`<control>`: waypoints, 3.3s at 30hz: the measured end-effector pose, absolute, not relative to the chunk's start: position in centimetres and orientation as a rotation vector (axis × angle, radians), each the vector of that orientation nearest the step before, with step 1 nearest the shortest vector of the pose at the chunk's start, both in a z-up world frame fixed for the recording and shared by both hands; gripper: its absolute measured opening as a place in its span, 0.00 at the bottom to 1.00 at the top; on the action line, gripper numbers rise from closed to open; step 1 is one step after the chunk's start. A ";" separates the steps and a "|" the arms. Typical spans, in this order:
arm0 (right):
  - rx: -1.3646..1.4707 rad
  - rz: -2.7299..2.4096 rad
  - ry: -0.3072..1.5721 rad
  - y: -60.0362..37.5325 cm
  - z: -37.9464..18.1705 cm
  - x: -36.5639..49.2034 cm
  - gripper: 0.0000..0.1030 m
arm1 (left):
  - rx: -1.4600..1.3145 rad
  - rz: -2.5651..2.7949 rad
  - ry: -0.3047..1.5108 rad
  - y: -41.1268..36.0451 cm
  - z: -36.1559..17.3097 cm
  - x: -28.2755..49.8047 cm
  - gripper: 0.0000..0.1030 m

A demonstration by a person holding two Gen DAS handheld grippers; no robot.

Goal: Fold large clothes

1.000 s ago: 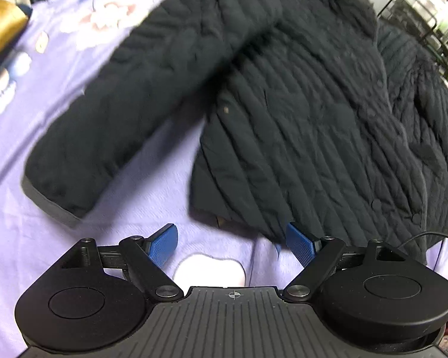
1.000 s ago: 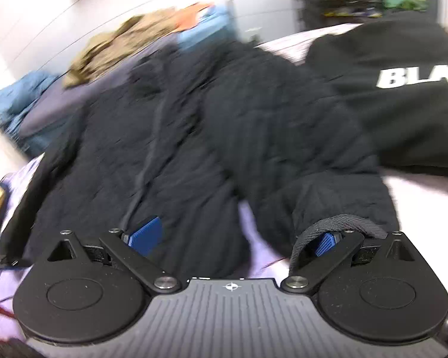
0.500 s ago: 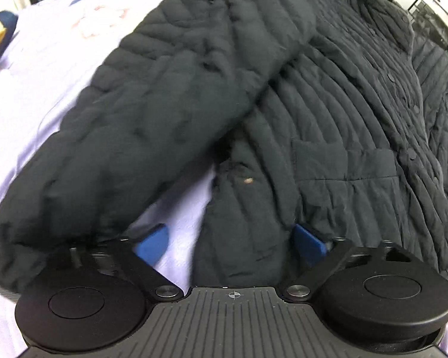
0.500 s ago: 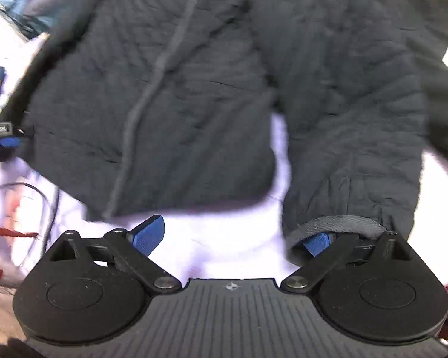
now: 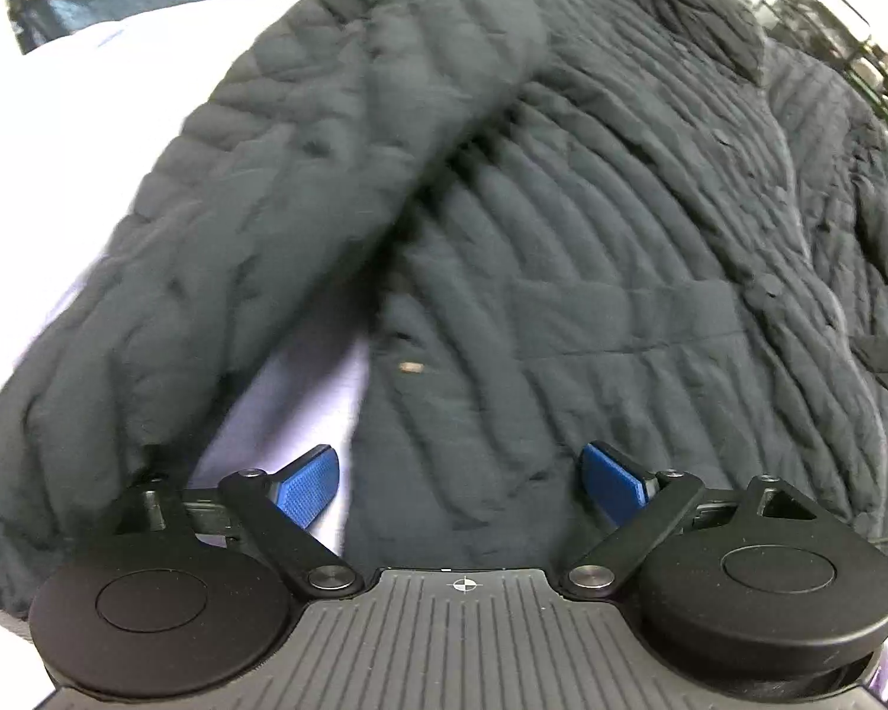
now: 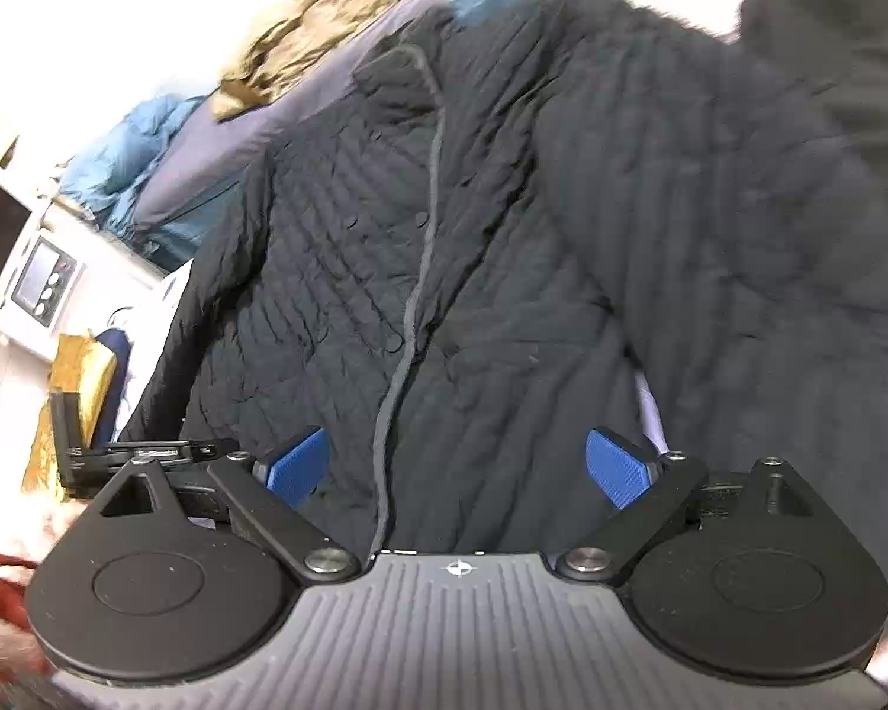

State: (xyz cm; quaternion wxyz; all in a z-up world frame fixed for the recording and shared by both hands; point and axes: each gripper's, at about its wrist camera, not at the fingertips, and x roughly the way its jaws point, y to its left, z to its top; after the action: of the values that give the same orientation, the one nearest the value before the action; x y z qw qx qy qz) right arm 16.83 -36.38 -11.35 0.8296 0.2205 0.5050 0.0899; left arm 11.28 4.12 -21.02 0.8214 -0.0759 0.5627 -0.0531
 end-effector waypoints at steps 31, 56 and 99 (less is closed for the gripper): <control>0.913 0.303 0.823 -41.7 0.3 10.1 0.10 | -0.540 -0.213 0.902 10.8 -6.1 3.0 0.45; 0.609 -0.081 1.185 -38.4 -17.5 7.6 0.54 | -0.394 -0.105 1.213 6.9 -20.5 6.3 0.50; 1.077 -0.420 0.982 -47.9 -16.3 2.1 0.34 | -0.194 -0.281 1.222 -4.0 -15.5 6.4 1.00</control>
State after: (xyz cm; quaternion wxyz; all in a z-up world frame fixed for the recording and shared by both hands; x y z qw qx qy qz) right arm 2.07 -47.86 -16.34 0.7261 0.4882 0.4452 -0.1904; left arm 6.41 -4.01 -15.50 0.8053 -0.0907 0.5710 -0.1311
